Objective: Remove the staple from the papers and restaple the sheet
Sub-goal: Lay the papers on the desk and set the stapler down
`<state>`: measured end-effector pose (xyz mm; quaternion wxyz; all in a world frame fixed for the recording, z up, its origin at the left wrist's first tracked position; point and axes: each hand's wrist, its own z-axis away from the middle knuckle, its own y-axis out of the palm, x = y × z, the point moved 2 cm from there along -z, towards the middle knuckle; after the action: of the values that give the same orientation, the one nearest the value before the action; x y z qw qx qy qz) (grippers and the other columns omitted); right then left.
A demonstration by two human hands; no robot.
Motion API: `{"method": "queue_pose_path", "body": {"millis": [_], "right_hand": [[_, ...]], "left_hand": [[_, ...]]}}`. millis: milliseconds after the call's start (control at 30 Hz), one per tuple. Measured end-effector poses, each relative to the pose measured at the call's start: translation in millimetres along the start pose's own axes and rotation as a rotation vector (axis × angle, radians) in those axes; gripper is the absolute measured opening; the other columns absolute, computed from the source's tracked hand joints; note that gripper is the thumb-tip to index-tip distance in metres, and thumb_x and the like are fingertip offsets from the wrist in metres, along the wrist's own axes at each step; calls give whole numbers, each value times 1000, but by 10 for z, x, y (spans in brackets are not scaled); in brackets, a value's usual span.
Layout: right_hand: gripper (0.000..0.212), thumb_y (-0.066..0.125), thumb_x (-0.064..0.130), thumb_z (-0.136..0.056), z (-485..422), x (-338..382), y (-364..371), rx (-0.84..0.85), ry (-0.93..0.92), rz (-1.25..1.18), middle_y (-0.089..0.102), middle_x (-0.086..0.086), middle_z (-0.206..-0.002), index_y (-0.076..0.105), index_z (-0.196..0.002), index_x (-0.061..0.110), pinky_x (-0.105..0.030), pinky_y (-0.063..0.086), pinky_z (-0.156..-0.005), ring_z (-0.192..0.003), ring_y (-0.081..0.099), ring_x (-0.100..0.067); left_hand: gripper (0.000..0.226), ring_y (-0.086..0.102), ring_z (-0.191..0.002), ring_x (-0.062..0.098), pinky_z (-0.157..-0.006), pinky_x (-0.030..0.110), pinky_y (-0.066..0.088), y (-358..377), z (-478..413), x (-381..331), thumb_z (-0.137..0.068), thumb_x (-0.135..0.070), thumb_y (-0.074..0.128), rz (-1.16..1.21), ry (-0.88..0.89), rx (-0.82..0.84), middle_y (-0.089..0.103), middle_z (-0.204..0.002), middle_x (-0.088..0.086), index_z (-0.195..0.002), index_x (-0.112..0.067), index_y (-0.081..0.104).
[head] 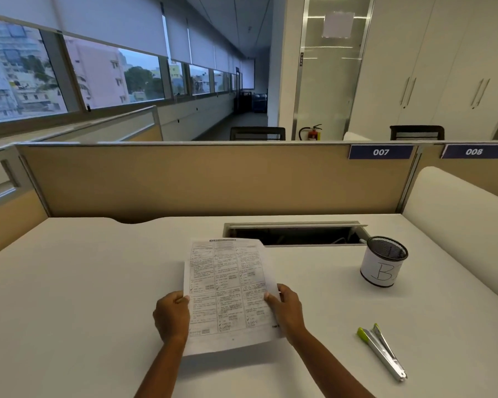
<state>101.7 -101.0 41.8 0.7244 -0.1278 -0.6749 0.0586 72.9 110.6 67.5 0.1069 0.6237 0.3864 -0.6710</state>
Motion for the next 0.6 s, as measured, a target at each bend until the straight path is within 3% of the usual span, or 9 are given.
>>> {"method": "queue_pose_path", "body": {"millis": [133,233,400,533,600], "right_hand": [[23,53,10,-89,-234,171,376,27,-7,38,63,-18,-114,55,-110,-1,-32,53,-79,-99,64,-32],[24,53,10,-90,-379,261,631,55,-18,33,63,-19,-116,54,-111,-2,-30,53,-79,-100,64,-32],[28,56,12,-88,-631,282,1025,103,41,96,62,-17,-120,54,-113,0,-27,52,-81,-104,63,-29],[36,59,10,-87,-784,212,1265,126,110,131,58,-16,-126,50,-120,1,-33,51,-90,-110,60,-30],[42,59,8,-86,-845,185,1339,118,131,141,56,-17,-129,45,-125,1,-35,49,-93,-113,58,-31]], "left_hand": [[13,62,-79,45,-71,44,50,-75,-391,63,-80,5,56,-73,-14,-25,68,-92,31,-82,14,65],[15,62,-79,47,-74,50,52,-131,-648,136,-82,3,56,-122,-13,-38,67,-95,32,-86,14,65],[13,62,-78,47,-73,46,52,-172,-1069,325,-80,5,55,-182,-64,-25,67,-93,33,-81,14,65],[20,58,-96,49,-86,51,47,-128,-1317,478,-80,6,55,-233,-107,-23,63,-107,33,-98,12,62],[19,58,-96,48,-85,50,48,-82,-1408,523,-81,6,53,-253,-82,-28,63,-107,32,-98,11,62]]}}
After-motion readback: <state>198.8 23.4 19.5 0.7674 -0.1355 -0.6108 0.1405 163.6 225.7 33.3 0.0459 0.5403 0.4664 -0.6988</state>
